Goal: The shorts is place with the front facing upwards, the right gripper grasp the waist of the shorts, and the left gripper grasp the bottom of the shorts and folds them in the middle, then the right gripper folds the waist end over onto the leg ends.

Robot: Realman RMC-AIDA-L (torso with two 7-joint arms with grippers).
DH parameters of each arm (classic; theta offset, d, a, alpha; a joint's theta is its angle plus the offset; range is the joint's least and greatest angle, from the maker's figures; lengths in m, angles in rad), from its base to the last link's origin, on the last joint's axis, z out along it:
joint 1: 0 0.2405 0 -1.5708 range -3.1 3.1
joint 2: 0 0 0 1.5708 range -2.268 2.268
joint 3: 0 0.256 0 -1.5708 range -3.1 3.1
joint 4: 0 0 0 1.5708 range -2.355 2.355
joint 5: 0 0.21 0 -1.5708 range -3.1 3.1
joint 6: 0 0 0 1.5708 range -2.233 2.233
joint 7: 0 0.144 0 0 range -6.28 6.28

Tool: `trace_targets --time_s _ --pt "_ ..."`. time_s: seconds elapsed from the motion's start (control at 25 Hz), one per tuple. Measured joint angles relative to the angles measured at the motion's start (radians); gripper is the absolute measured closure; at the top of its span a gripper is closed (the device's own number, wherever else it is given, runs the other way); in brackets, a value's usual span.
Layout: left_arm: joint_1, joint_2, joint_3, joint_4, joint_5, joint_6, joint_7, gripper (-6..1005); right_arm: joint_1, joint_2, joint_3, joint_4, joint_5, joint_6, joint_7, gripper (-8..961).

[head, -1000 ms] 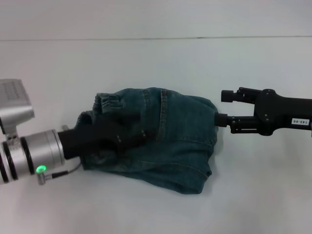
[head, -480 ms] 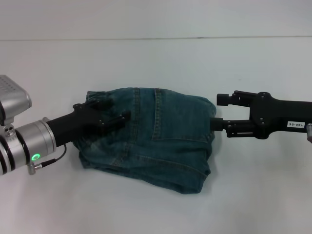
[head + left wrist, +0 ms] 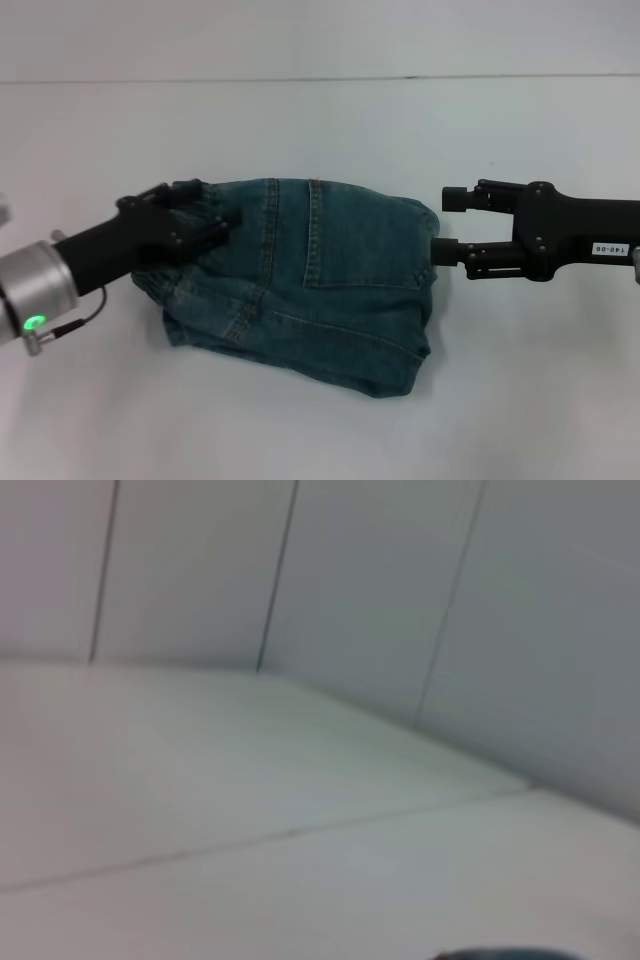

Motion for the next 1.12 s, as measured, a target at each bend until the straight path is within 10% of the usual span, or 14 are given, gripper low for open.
trace_targets --time_s 0.6,1.12 --pt "0.204 0.035 -0.107 0.299 0.184 0.467 -0.184 258 -0.013 -0.003 0.029 0.000 -0.076 -0.040 -0.002 53" --pt "0.201 0.046 -0.197 0.314 0.226 0.553 -0.247 239 -0.022 0.025 0.039 0.010 -0.095 0.007 -0.045 53"
